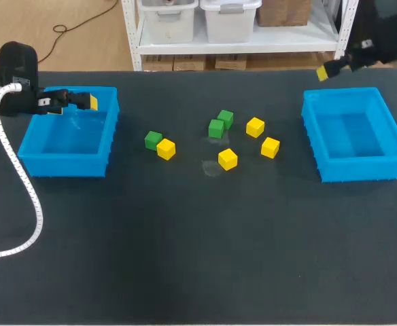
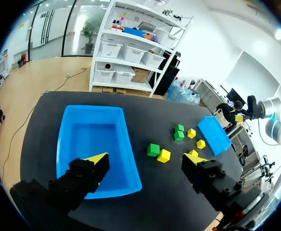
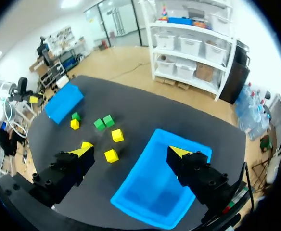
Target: Put the green cubes in the right bin and the yellow cubes in the left bin.
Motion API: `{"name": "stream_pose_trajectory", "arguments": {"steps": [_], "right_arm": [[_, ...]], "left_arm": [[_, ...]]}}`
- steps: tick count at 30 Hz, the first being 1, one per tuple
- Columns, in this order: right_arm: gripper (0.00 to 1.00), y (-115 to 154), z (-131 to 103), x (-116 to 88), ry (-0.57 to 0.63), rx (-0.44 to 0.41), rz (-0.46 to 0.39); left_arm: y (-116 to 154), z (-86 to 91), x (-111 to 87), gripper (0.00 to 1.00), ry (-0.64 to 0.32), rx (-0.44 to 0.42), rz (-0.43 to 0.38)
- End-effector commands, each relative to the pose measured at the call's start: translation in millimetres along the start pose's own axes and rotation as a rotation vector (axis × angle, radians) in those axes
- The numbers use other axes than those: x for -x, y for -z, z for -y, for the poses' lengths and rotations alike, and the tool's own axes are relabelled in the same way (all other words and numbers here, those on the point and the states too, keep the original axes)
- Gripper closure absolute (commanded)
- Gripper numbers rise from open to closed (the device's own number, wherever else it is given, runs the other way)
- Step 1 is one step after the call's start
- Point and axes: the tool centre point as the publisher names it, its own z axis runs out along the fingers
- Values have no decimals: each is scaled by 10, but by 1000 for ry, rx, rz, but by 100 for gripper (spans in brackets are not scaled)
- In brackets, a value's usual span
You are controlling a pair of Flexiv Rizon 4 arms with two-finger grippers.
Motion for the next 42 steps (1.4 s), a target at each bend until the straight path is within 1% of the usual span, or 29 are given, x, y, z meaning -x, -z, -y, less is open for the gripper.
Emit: {"name": "stream_pose_trajectory", "arguments": {"steps": [1,4,8,13,16,21,27,33,37,39,42], "right_arm": [[0,-382,160,500,29,101,-174],[0,-558,169,584,56,116,-225],[0,-804,146,701,77,157,-253],[0,-1147,18,834,151,185,-315],[0,-1306,-54,863,169,209,-335],[0,-1522,-181,876,242,196,-426],[0,-1689,-254,805,295,148,-556],[0,-1821,-294,641,343,96,-670],[0,-1914,-330,526,367,82,-724],[0,-1963,-358,468,394,61,-765],[0,-2013,-382,431,417,41,-798]], "left_arm": [[0,-24,-14,0,-2,-11,7],[0,-24,-14,0,-2,-11,7],[0,-24,-14,0,-2,-11,7],[0,-24,-14,0,-2,-11,7],[0,-24,-14,0,-2,-11,7],[0,-24,-14,0,-2,-11,7],[0,-24,-14,0,-2,-11,7],[0,-24,-14,0,-2,-11,7],[0,-24,-14,0,-2,-11,7],[0,-24,-14,0,-2,-11,7],[0,-24,-14,0,-2,-11,7]]}}
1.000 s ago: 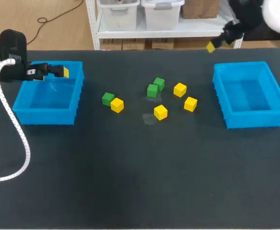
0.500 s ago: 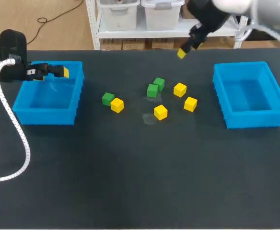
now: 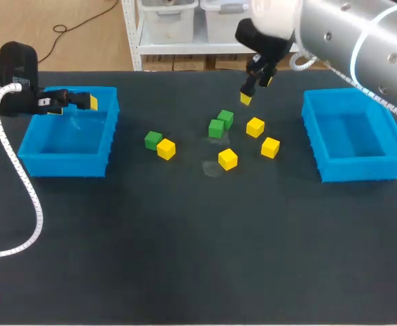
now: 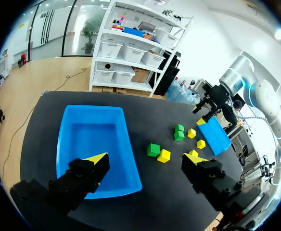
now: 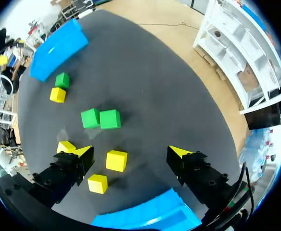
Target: Put the green cubes in the right bin and the yellow cubes in the left bin.
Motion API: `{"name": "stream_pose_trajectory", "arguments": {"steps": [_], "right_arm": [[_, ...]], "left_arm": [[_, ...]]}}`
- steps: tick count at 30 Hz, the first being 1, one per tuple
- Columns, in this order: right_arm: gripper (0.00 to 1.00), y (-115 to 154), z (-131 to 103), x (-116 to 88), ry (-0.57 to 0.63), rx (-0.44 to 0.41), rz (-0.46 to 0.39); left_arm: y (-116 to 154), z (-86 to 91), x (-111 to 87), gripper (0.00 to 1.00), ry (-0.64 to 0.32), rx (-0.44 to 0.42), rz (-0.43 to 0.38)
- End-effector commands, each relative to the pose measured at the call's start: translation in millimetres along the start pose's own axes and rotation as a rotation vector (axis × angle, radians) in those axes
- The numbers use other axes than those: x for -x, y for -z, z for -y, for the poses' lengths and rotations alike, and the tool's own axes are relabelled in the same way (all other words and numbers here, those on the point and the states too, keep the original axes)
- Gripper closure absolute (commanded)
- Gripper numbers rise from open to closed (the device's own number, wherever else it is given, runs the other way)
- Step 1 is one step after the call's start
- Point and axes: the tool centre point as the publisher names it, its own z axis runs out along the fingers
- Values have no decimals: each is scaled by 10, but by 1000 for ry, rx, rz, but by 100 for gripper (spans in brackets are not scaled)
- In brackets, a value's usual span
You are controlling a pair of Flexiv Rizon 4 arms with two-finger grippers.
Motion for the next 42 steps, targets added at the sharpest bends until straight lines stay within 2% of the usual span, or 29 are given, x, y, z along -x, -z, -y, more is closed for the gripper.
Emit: {"name": "stream_pose_trajectory", "arguments": {"steps": [1,15,26,42], "right_arm": [[0,-86,17,118,12,-10,-293],[0,-258,-1,225,40,-68,-388],[0,-402,38,242,14,-84,-417],[0,-520,-56,347,39,-84,-429]], "left_arm": [[1,-25,-14,0,-2,-11,7],[1,-25,-14,0,-2,-11,7],[1,-25,-14,0,-2,-11,7],[1,-25,-14,0,-2,-11,7]]}}
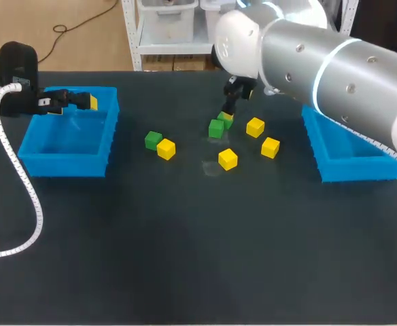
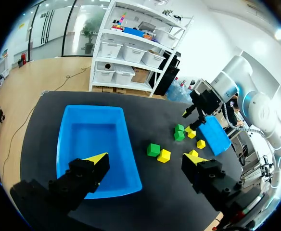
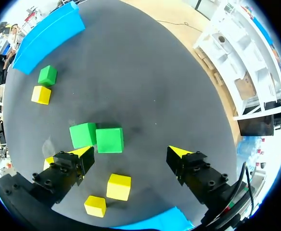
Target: Put the green cubes in the right bin and the yellow cubes in the left bin.
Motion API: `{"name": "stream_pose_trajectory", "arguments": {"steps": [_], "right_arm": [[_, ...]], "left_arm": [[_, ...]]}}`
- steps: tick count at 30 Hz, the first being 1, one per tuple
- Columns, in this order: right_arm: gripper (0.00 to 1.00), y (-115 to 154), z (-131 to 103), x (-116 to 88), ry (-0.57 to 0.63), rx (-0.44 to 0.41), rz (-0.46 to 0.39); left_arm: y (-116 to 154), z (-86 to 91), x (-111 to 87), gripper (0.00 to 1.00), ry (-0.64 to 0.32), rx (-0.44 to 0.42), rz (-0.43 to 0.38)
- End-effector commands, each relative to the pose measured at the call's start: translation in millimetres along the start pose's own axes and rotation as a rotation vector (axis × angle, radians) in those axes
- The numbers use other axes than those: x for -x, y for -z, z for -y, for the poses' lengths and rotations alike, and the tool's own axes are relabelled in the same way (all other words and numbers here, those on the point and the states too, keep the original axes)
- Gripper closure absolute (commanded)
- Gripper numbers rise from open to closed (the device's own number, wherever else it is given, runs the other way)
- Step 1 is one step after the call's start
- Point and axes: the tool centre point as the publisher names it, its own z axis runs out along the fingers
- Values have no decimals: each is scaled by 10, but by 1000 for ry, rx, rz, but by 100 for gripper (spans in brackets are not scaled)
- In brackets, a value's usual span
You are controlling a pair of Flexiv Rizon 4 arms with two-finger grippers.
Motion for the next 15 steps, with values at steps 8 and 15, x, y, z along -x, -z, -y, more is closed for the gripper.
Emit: {"name": "stream_pose_trajectory", "arguments": {"steps": [8,15], "right_arm": [[0,-93,57,109,0,24,-389],[0,-154,77,115,0,24,-402]], "left_arm": [[1,-24,-14,0,-2,-11,7],[1,-24,-14,0,-2,-11,7]]}}
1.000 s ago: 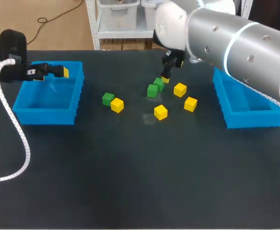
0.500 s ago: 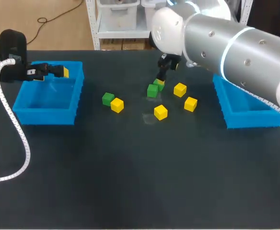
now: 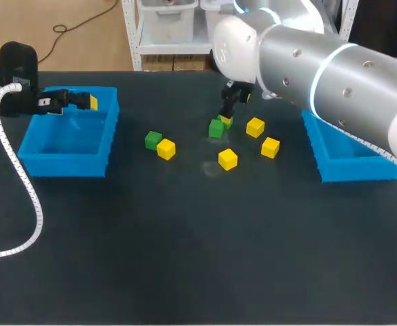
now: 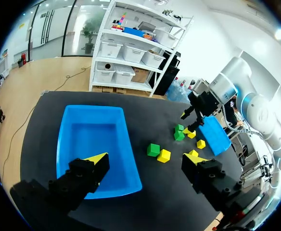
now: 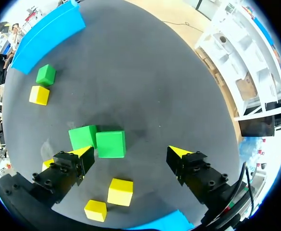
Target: Put the green cubes in the right bin and the yellow cubes in the left bin.
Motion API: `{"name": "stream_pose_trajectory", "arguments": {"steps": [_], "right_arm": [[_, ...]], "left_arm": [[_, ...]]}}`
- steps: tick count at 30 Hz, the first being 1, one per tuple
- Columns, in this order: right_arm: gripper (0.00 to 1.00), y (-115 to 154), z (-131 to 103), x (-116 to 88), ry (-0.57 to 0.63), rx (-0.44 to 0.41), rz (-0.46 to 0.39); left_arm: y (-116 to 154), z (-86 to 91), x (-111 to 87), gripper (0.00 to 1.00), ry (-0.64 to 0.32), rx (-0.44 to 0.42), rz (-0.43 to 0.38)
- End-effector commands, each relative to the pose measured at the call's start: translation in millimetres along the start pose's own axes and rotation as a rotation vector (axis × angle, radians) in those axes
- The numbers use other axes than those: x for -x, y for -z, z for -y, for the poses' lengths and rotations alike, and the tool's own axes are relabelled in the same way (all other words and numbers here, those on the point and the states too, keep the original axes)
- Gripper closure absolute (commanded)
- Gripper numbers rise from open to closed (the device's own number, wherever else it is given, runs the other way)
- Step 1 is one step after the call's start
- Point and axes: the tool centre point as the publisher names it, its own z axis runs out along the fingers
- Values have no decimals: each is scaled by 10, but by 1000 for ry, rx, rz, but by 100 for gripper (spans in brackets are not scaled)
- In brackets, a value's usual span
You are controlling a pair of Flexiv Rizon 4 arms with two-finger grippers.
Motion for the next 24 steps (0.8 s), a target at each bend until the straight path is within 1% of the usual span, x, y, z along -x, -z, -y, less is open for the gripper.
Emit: {"name": "stream_pose_trajectory", "arguments": {"steps": [1,5,7,12,13,15,16,17,19,21,22,24], "right_arm": [[0,-71,98,97,-2,20,-412],[0,-101,108,90,-11,19,-424],[7,-111,117,90,-16,19,-426],[9,-135,134,123,-13,20,-431],[11,-137,133,135,-10,21,-432],[34,-140,130,158,-4,18,-431],[51,-143,127,169,3,16,-430],[58,-144,124,176,4,16,-430],[68,-146,121,185,7,15,-430],[93,-146,121,186,8,13,-430],[100,-147,121,186,9,12,-431],[100,-145,119,186,10,13,-430]], "left_arm": [[1,-24,-14,0,-2,-11,7],[1,-24,-14,0,-2,-11,7],[1,-24,-14,0,-2,-11,7],[1,-24,-14,0,-2,-11,7],[1,-24,-14,0,-2,-11,7],[1,-24,-14,0,-2,-11,7],[1,-24,-14,0,-2,-11,7],[1,-24,-14,0,-2,-11,7],[1,-24,-14,0,-2,-11,7],[1,-24,-14,0,-2,-11,7],[1,-24,-14,0,-2,-11,7],[1,-24,-14,0,-2,-11,7]]}}
